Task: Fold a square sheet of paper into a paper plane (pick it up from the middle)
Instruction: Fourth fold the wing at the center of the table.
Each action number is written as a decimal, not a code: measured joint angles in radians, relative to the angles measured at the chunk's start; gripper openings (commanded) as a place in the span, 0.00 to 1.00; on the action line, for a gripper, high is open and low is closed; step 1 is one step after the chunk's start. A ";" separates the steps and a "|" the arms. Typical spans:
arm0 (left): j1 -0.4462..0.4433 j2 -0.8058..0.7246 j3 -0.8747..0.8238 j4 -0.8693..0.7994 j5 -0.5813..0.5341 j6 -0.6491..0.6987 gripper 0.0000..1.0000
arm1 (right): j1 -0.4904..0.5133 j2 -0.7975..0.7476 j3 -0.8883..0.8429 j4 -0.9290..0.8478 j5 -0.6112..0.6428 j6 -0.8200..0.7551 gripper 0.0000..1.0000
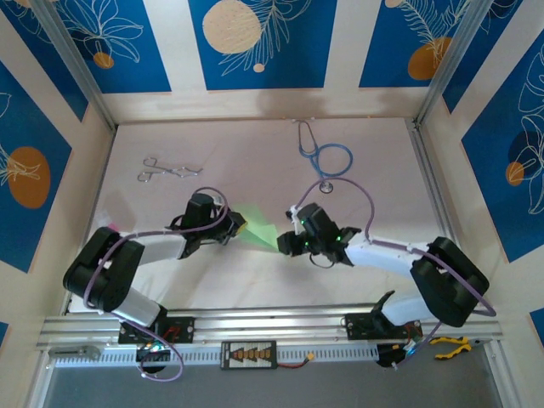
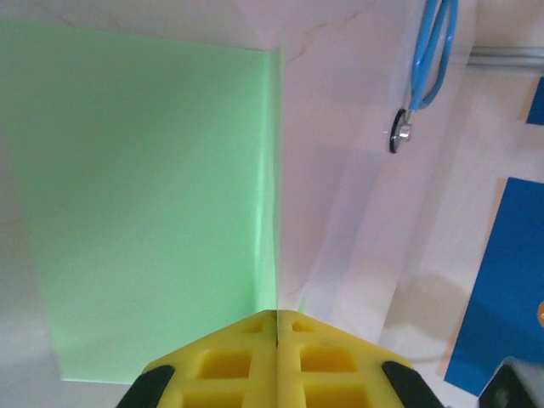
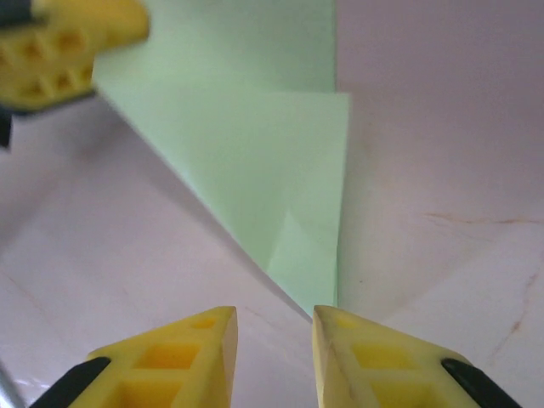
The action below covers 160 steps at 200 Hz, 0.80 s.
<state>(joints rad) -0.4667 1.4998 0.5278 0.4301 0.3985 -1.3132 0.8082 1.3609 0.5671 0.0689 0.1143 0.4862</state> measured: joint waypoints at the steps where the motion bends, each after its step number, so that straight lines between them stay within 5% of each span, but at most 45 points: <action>1: 0.000 -0.001 0.000 -0.001 0.000 0.000 0.00 | 0.004 -0.001 -0.003 0.005 0.005 -0.004 0.34; 56: -0.012 -0.051 0.000 -0.058 -0.056 -0.048 0.00 | 0.210 0.072 -0.047 0.211 0.270 -0.299 0.33; 160: -0.026 -0.053 0.000 -0.060 -0.068 -0.074 0.00 | 0.271 0.292 0.011 0.385 0.552 -0.478 0.28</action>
<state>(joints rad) -0.4931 1.4464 0.5278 0.3698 0.3305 -1.3876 1.0790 1.6527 0.5777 0.4534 0.6662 0.0078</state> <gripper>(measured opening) 0.048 0.292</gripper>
